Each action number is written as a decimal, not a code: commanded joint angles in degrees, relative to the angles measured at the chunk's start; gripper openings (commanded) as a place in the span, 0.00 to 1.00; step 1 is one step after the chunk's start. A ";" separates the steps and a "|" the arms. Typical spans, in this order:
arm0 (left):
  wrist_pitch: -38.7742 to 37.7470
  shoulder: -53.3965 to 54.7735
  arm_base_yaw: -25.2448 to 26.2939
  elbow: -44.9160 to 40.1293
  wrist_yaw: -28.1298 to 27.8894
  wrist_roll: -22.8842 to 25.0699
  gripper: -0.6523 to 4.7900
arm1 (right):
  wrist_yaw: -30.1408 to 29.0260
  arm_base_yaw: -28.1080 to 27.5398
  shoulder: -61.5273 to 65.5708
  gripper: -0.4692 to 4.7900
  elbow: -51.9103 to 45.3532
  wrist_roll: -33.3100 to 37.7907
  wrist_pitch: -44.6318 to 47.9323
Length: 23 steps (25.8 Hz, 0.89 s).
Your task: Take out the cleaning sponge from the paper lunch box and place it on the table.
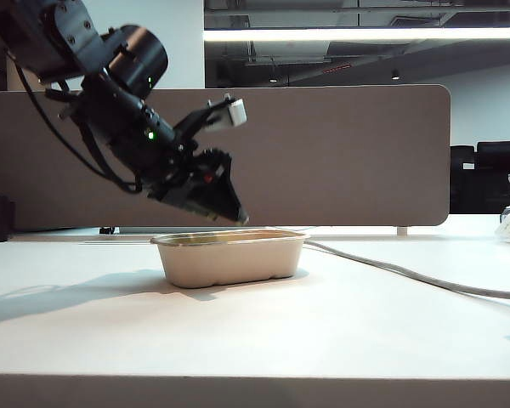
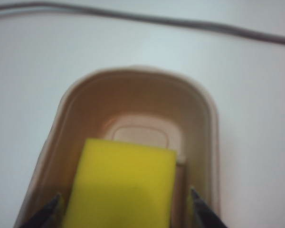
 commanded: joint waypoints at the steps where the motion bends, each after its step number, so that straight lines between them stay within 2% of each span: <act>1: -0.26 1.36 -0.13 0.24 -1.53 0.22 0.80 | 0.09 0.04 0.00 0.08 0.04 0.02 0.96; 4: -0.48 1.95 -0.15 0.24 -2.23 0.31 0.83 | 0.07 0.04 0.00 0.08 0.04 0.02 0.96; 6: -0.52 2.29 -0.13 0.24 -3.96 0.52 0.94 | 0.07 0.04 0.00 0.08 0.04 0.02 0.96; 8: -0.79 2.64 -0.13 0.24 -5.81 0.61 0.99 | 0.07 0.04 0.02 0.08 0.04 0.02 0.96; 16: -2.51 4.76 -0.13 0.24 -7.43 1.77 0.95 | 0.04 0.04 0.02 0.08 0.04 0.02 0.96; 18: -3.06 5.22 -0.13 0.24 -7.43 1.77 0.85 | 0.07 0.04 0.02 0.08 0.04 0.02 0.98; 21: -3.74 5.40 -0.13 0.24 -7.41 1.77 0.55 | 0.04 0.04 0.02 0.08 0.04 0.02 0.96; 23: -3.91 5.40 -0.13 0.24 -7.39 1.75 0.44 | 0.09 0.04 0.04 0.08 0.04 0.02 0.96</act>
